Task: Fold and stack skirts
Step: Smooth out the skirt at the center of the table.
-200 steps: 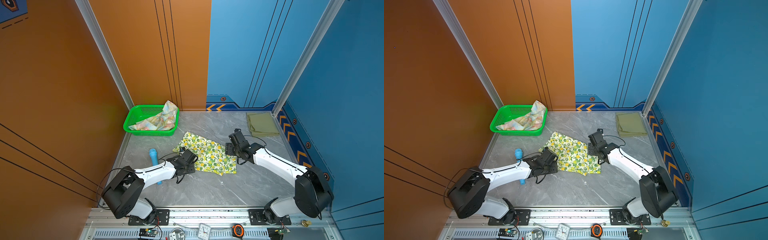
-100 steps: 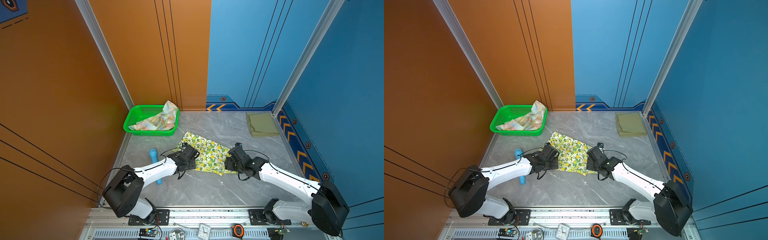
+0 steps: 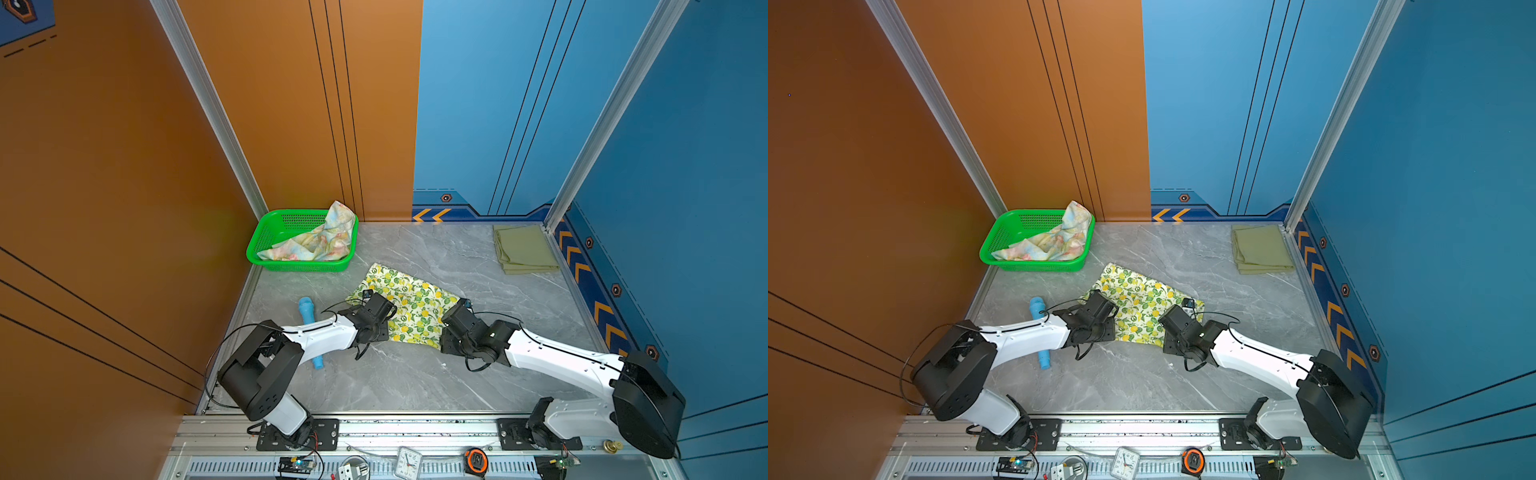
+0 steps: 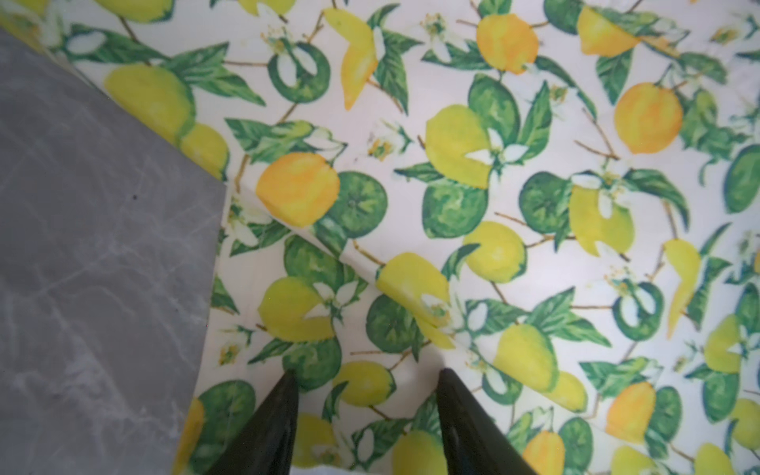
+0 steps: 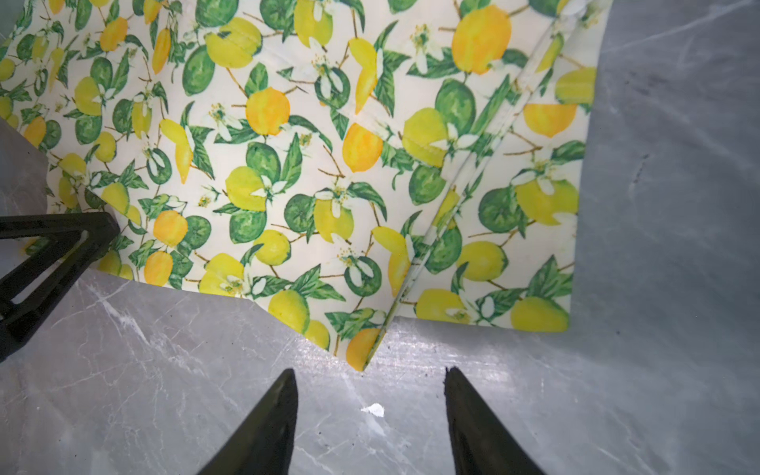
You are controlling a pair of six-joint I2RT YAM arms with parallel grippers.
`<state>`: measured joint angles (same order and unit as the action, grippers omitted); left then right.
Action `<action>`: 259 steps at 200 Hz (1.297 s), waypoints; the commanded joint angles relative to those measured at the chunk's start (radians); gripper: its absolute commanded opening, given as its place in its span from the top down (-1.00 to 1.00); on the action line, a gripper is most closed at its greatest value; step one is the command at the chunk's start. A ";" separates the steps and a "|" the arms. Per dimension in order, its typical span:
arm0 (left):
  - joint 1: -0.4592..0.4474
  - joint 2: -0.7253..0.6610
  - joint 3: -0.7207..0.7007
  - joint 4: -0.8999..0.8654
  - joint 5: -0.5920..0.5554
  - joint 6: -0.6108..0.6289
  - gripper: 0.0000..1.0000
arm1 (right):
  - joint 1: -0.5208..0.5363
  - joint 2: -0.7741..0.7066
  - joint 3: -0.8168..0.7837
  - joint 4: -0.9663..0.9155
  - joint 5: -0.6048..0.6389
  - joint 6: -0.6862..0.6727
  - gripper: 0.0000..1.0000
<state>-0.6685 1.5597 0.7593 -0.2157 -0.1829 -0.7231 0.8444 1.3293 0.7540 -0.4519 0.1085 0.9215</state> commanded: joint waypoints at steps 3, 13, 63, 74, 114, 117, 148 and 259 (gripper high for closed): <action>0.008 -0.005 -0.048 0.008 0.021 -0.006 -0.11 | 0.004 0.030 -0.017 0.044 -0.029 0.071 -0.11; 0.008 -0.008 -0.055 0.015 0.021 -0.006 -0.11 | 0.004 0.039 -0.020 0.062 -0.038 0.087 -0.09; 0.008 -0.007 -0.083 0.063 0.031 -0.015 -0.10 | 0.003 0.082 -0.049 0.145 -0.074 0.170 0.04; 0.009 -0.008 -0.084 0.067 0.033 -0.016 -0.11 | 0.002 0.093 -0.052 0.152 -0.073 0.179 0.07; 0.010 -0.011 -0.094 0.079 0.036 -0.018 -0.10 | -0.005 0.122 -0.061 0.190 -0.061 0.190 0.24; 0.009 -0.011 -0.094 0.079 0.035 -0.017 -0.10 | -0.007 0.122 -0.063 0.196 -0.058 0.192 0.25; 0.015 -0.012 -0.101 0.080 0.039 -0.016 -0.09 | -0.020 0.119 -0.077 0.235 -0.013 0.189 0.88; 0.066 -0.032 -0.136 0.081 0.060 -0.010 -0.09 | -0.159 -0.050 -0.039 0.092 0.062 -0.076 1.00</action>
<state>-0.6212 1.5124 0.6651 -0.0570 -0.1471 -0.7269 0.7265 1.3231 0.6899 -0.2848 0.1352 0.9543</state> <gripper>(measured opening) 0.544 0.047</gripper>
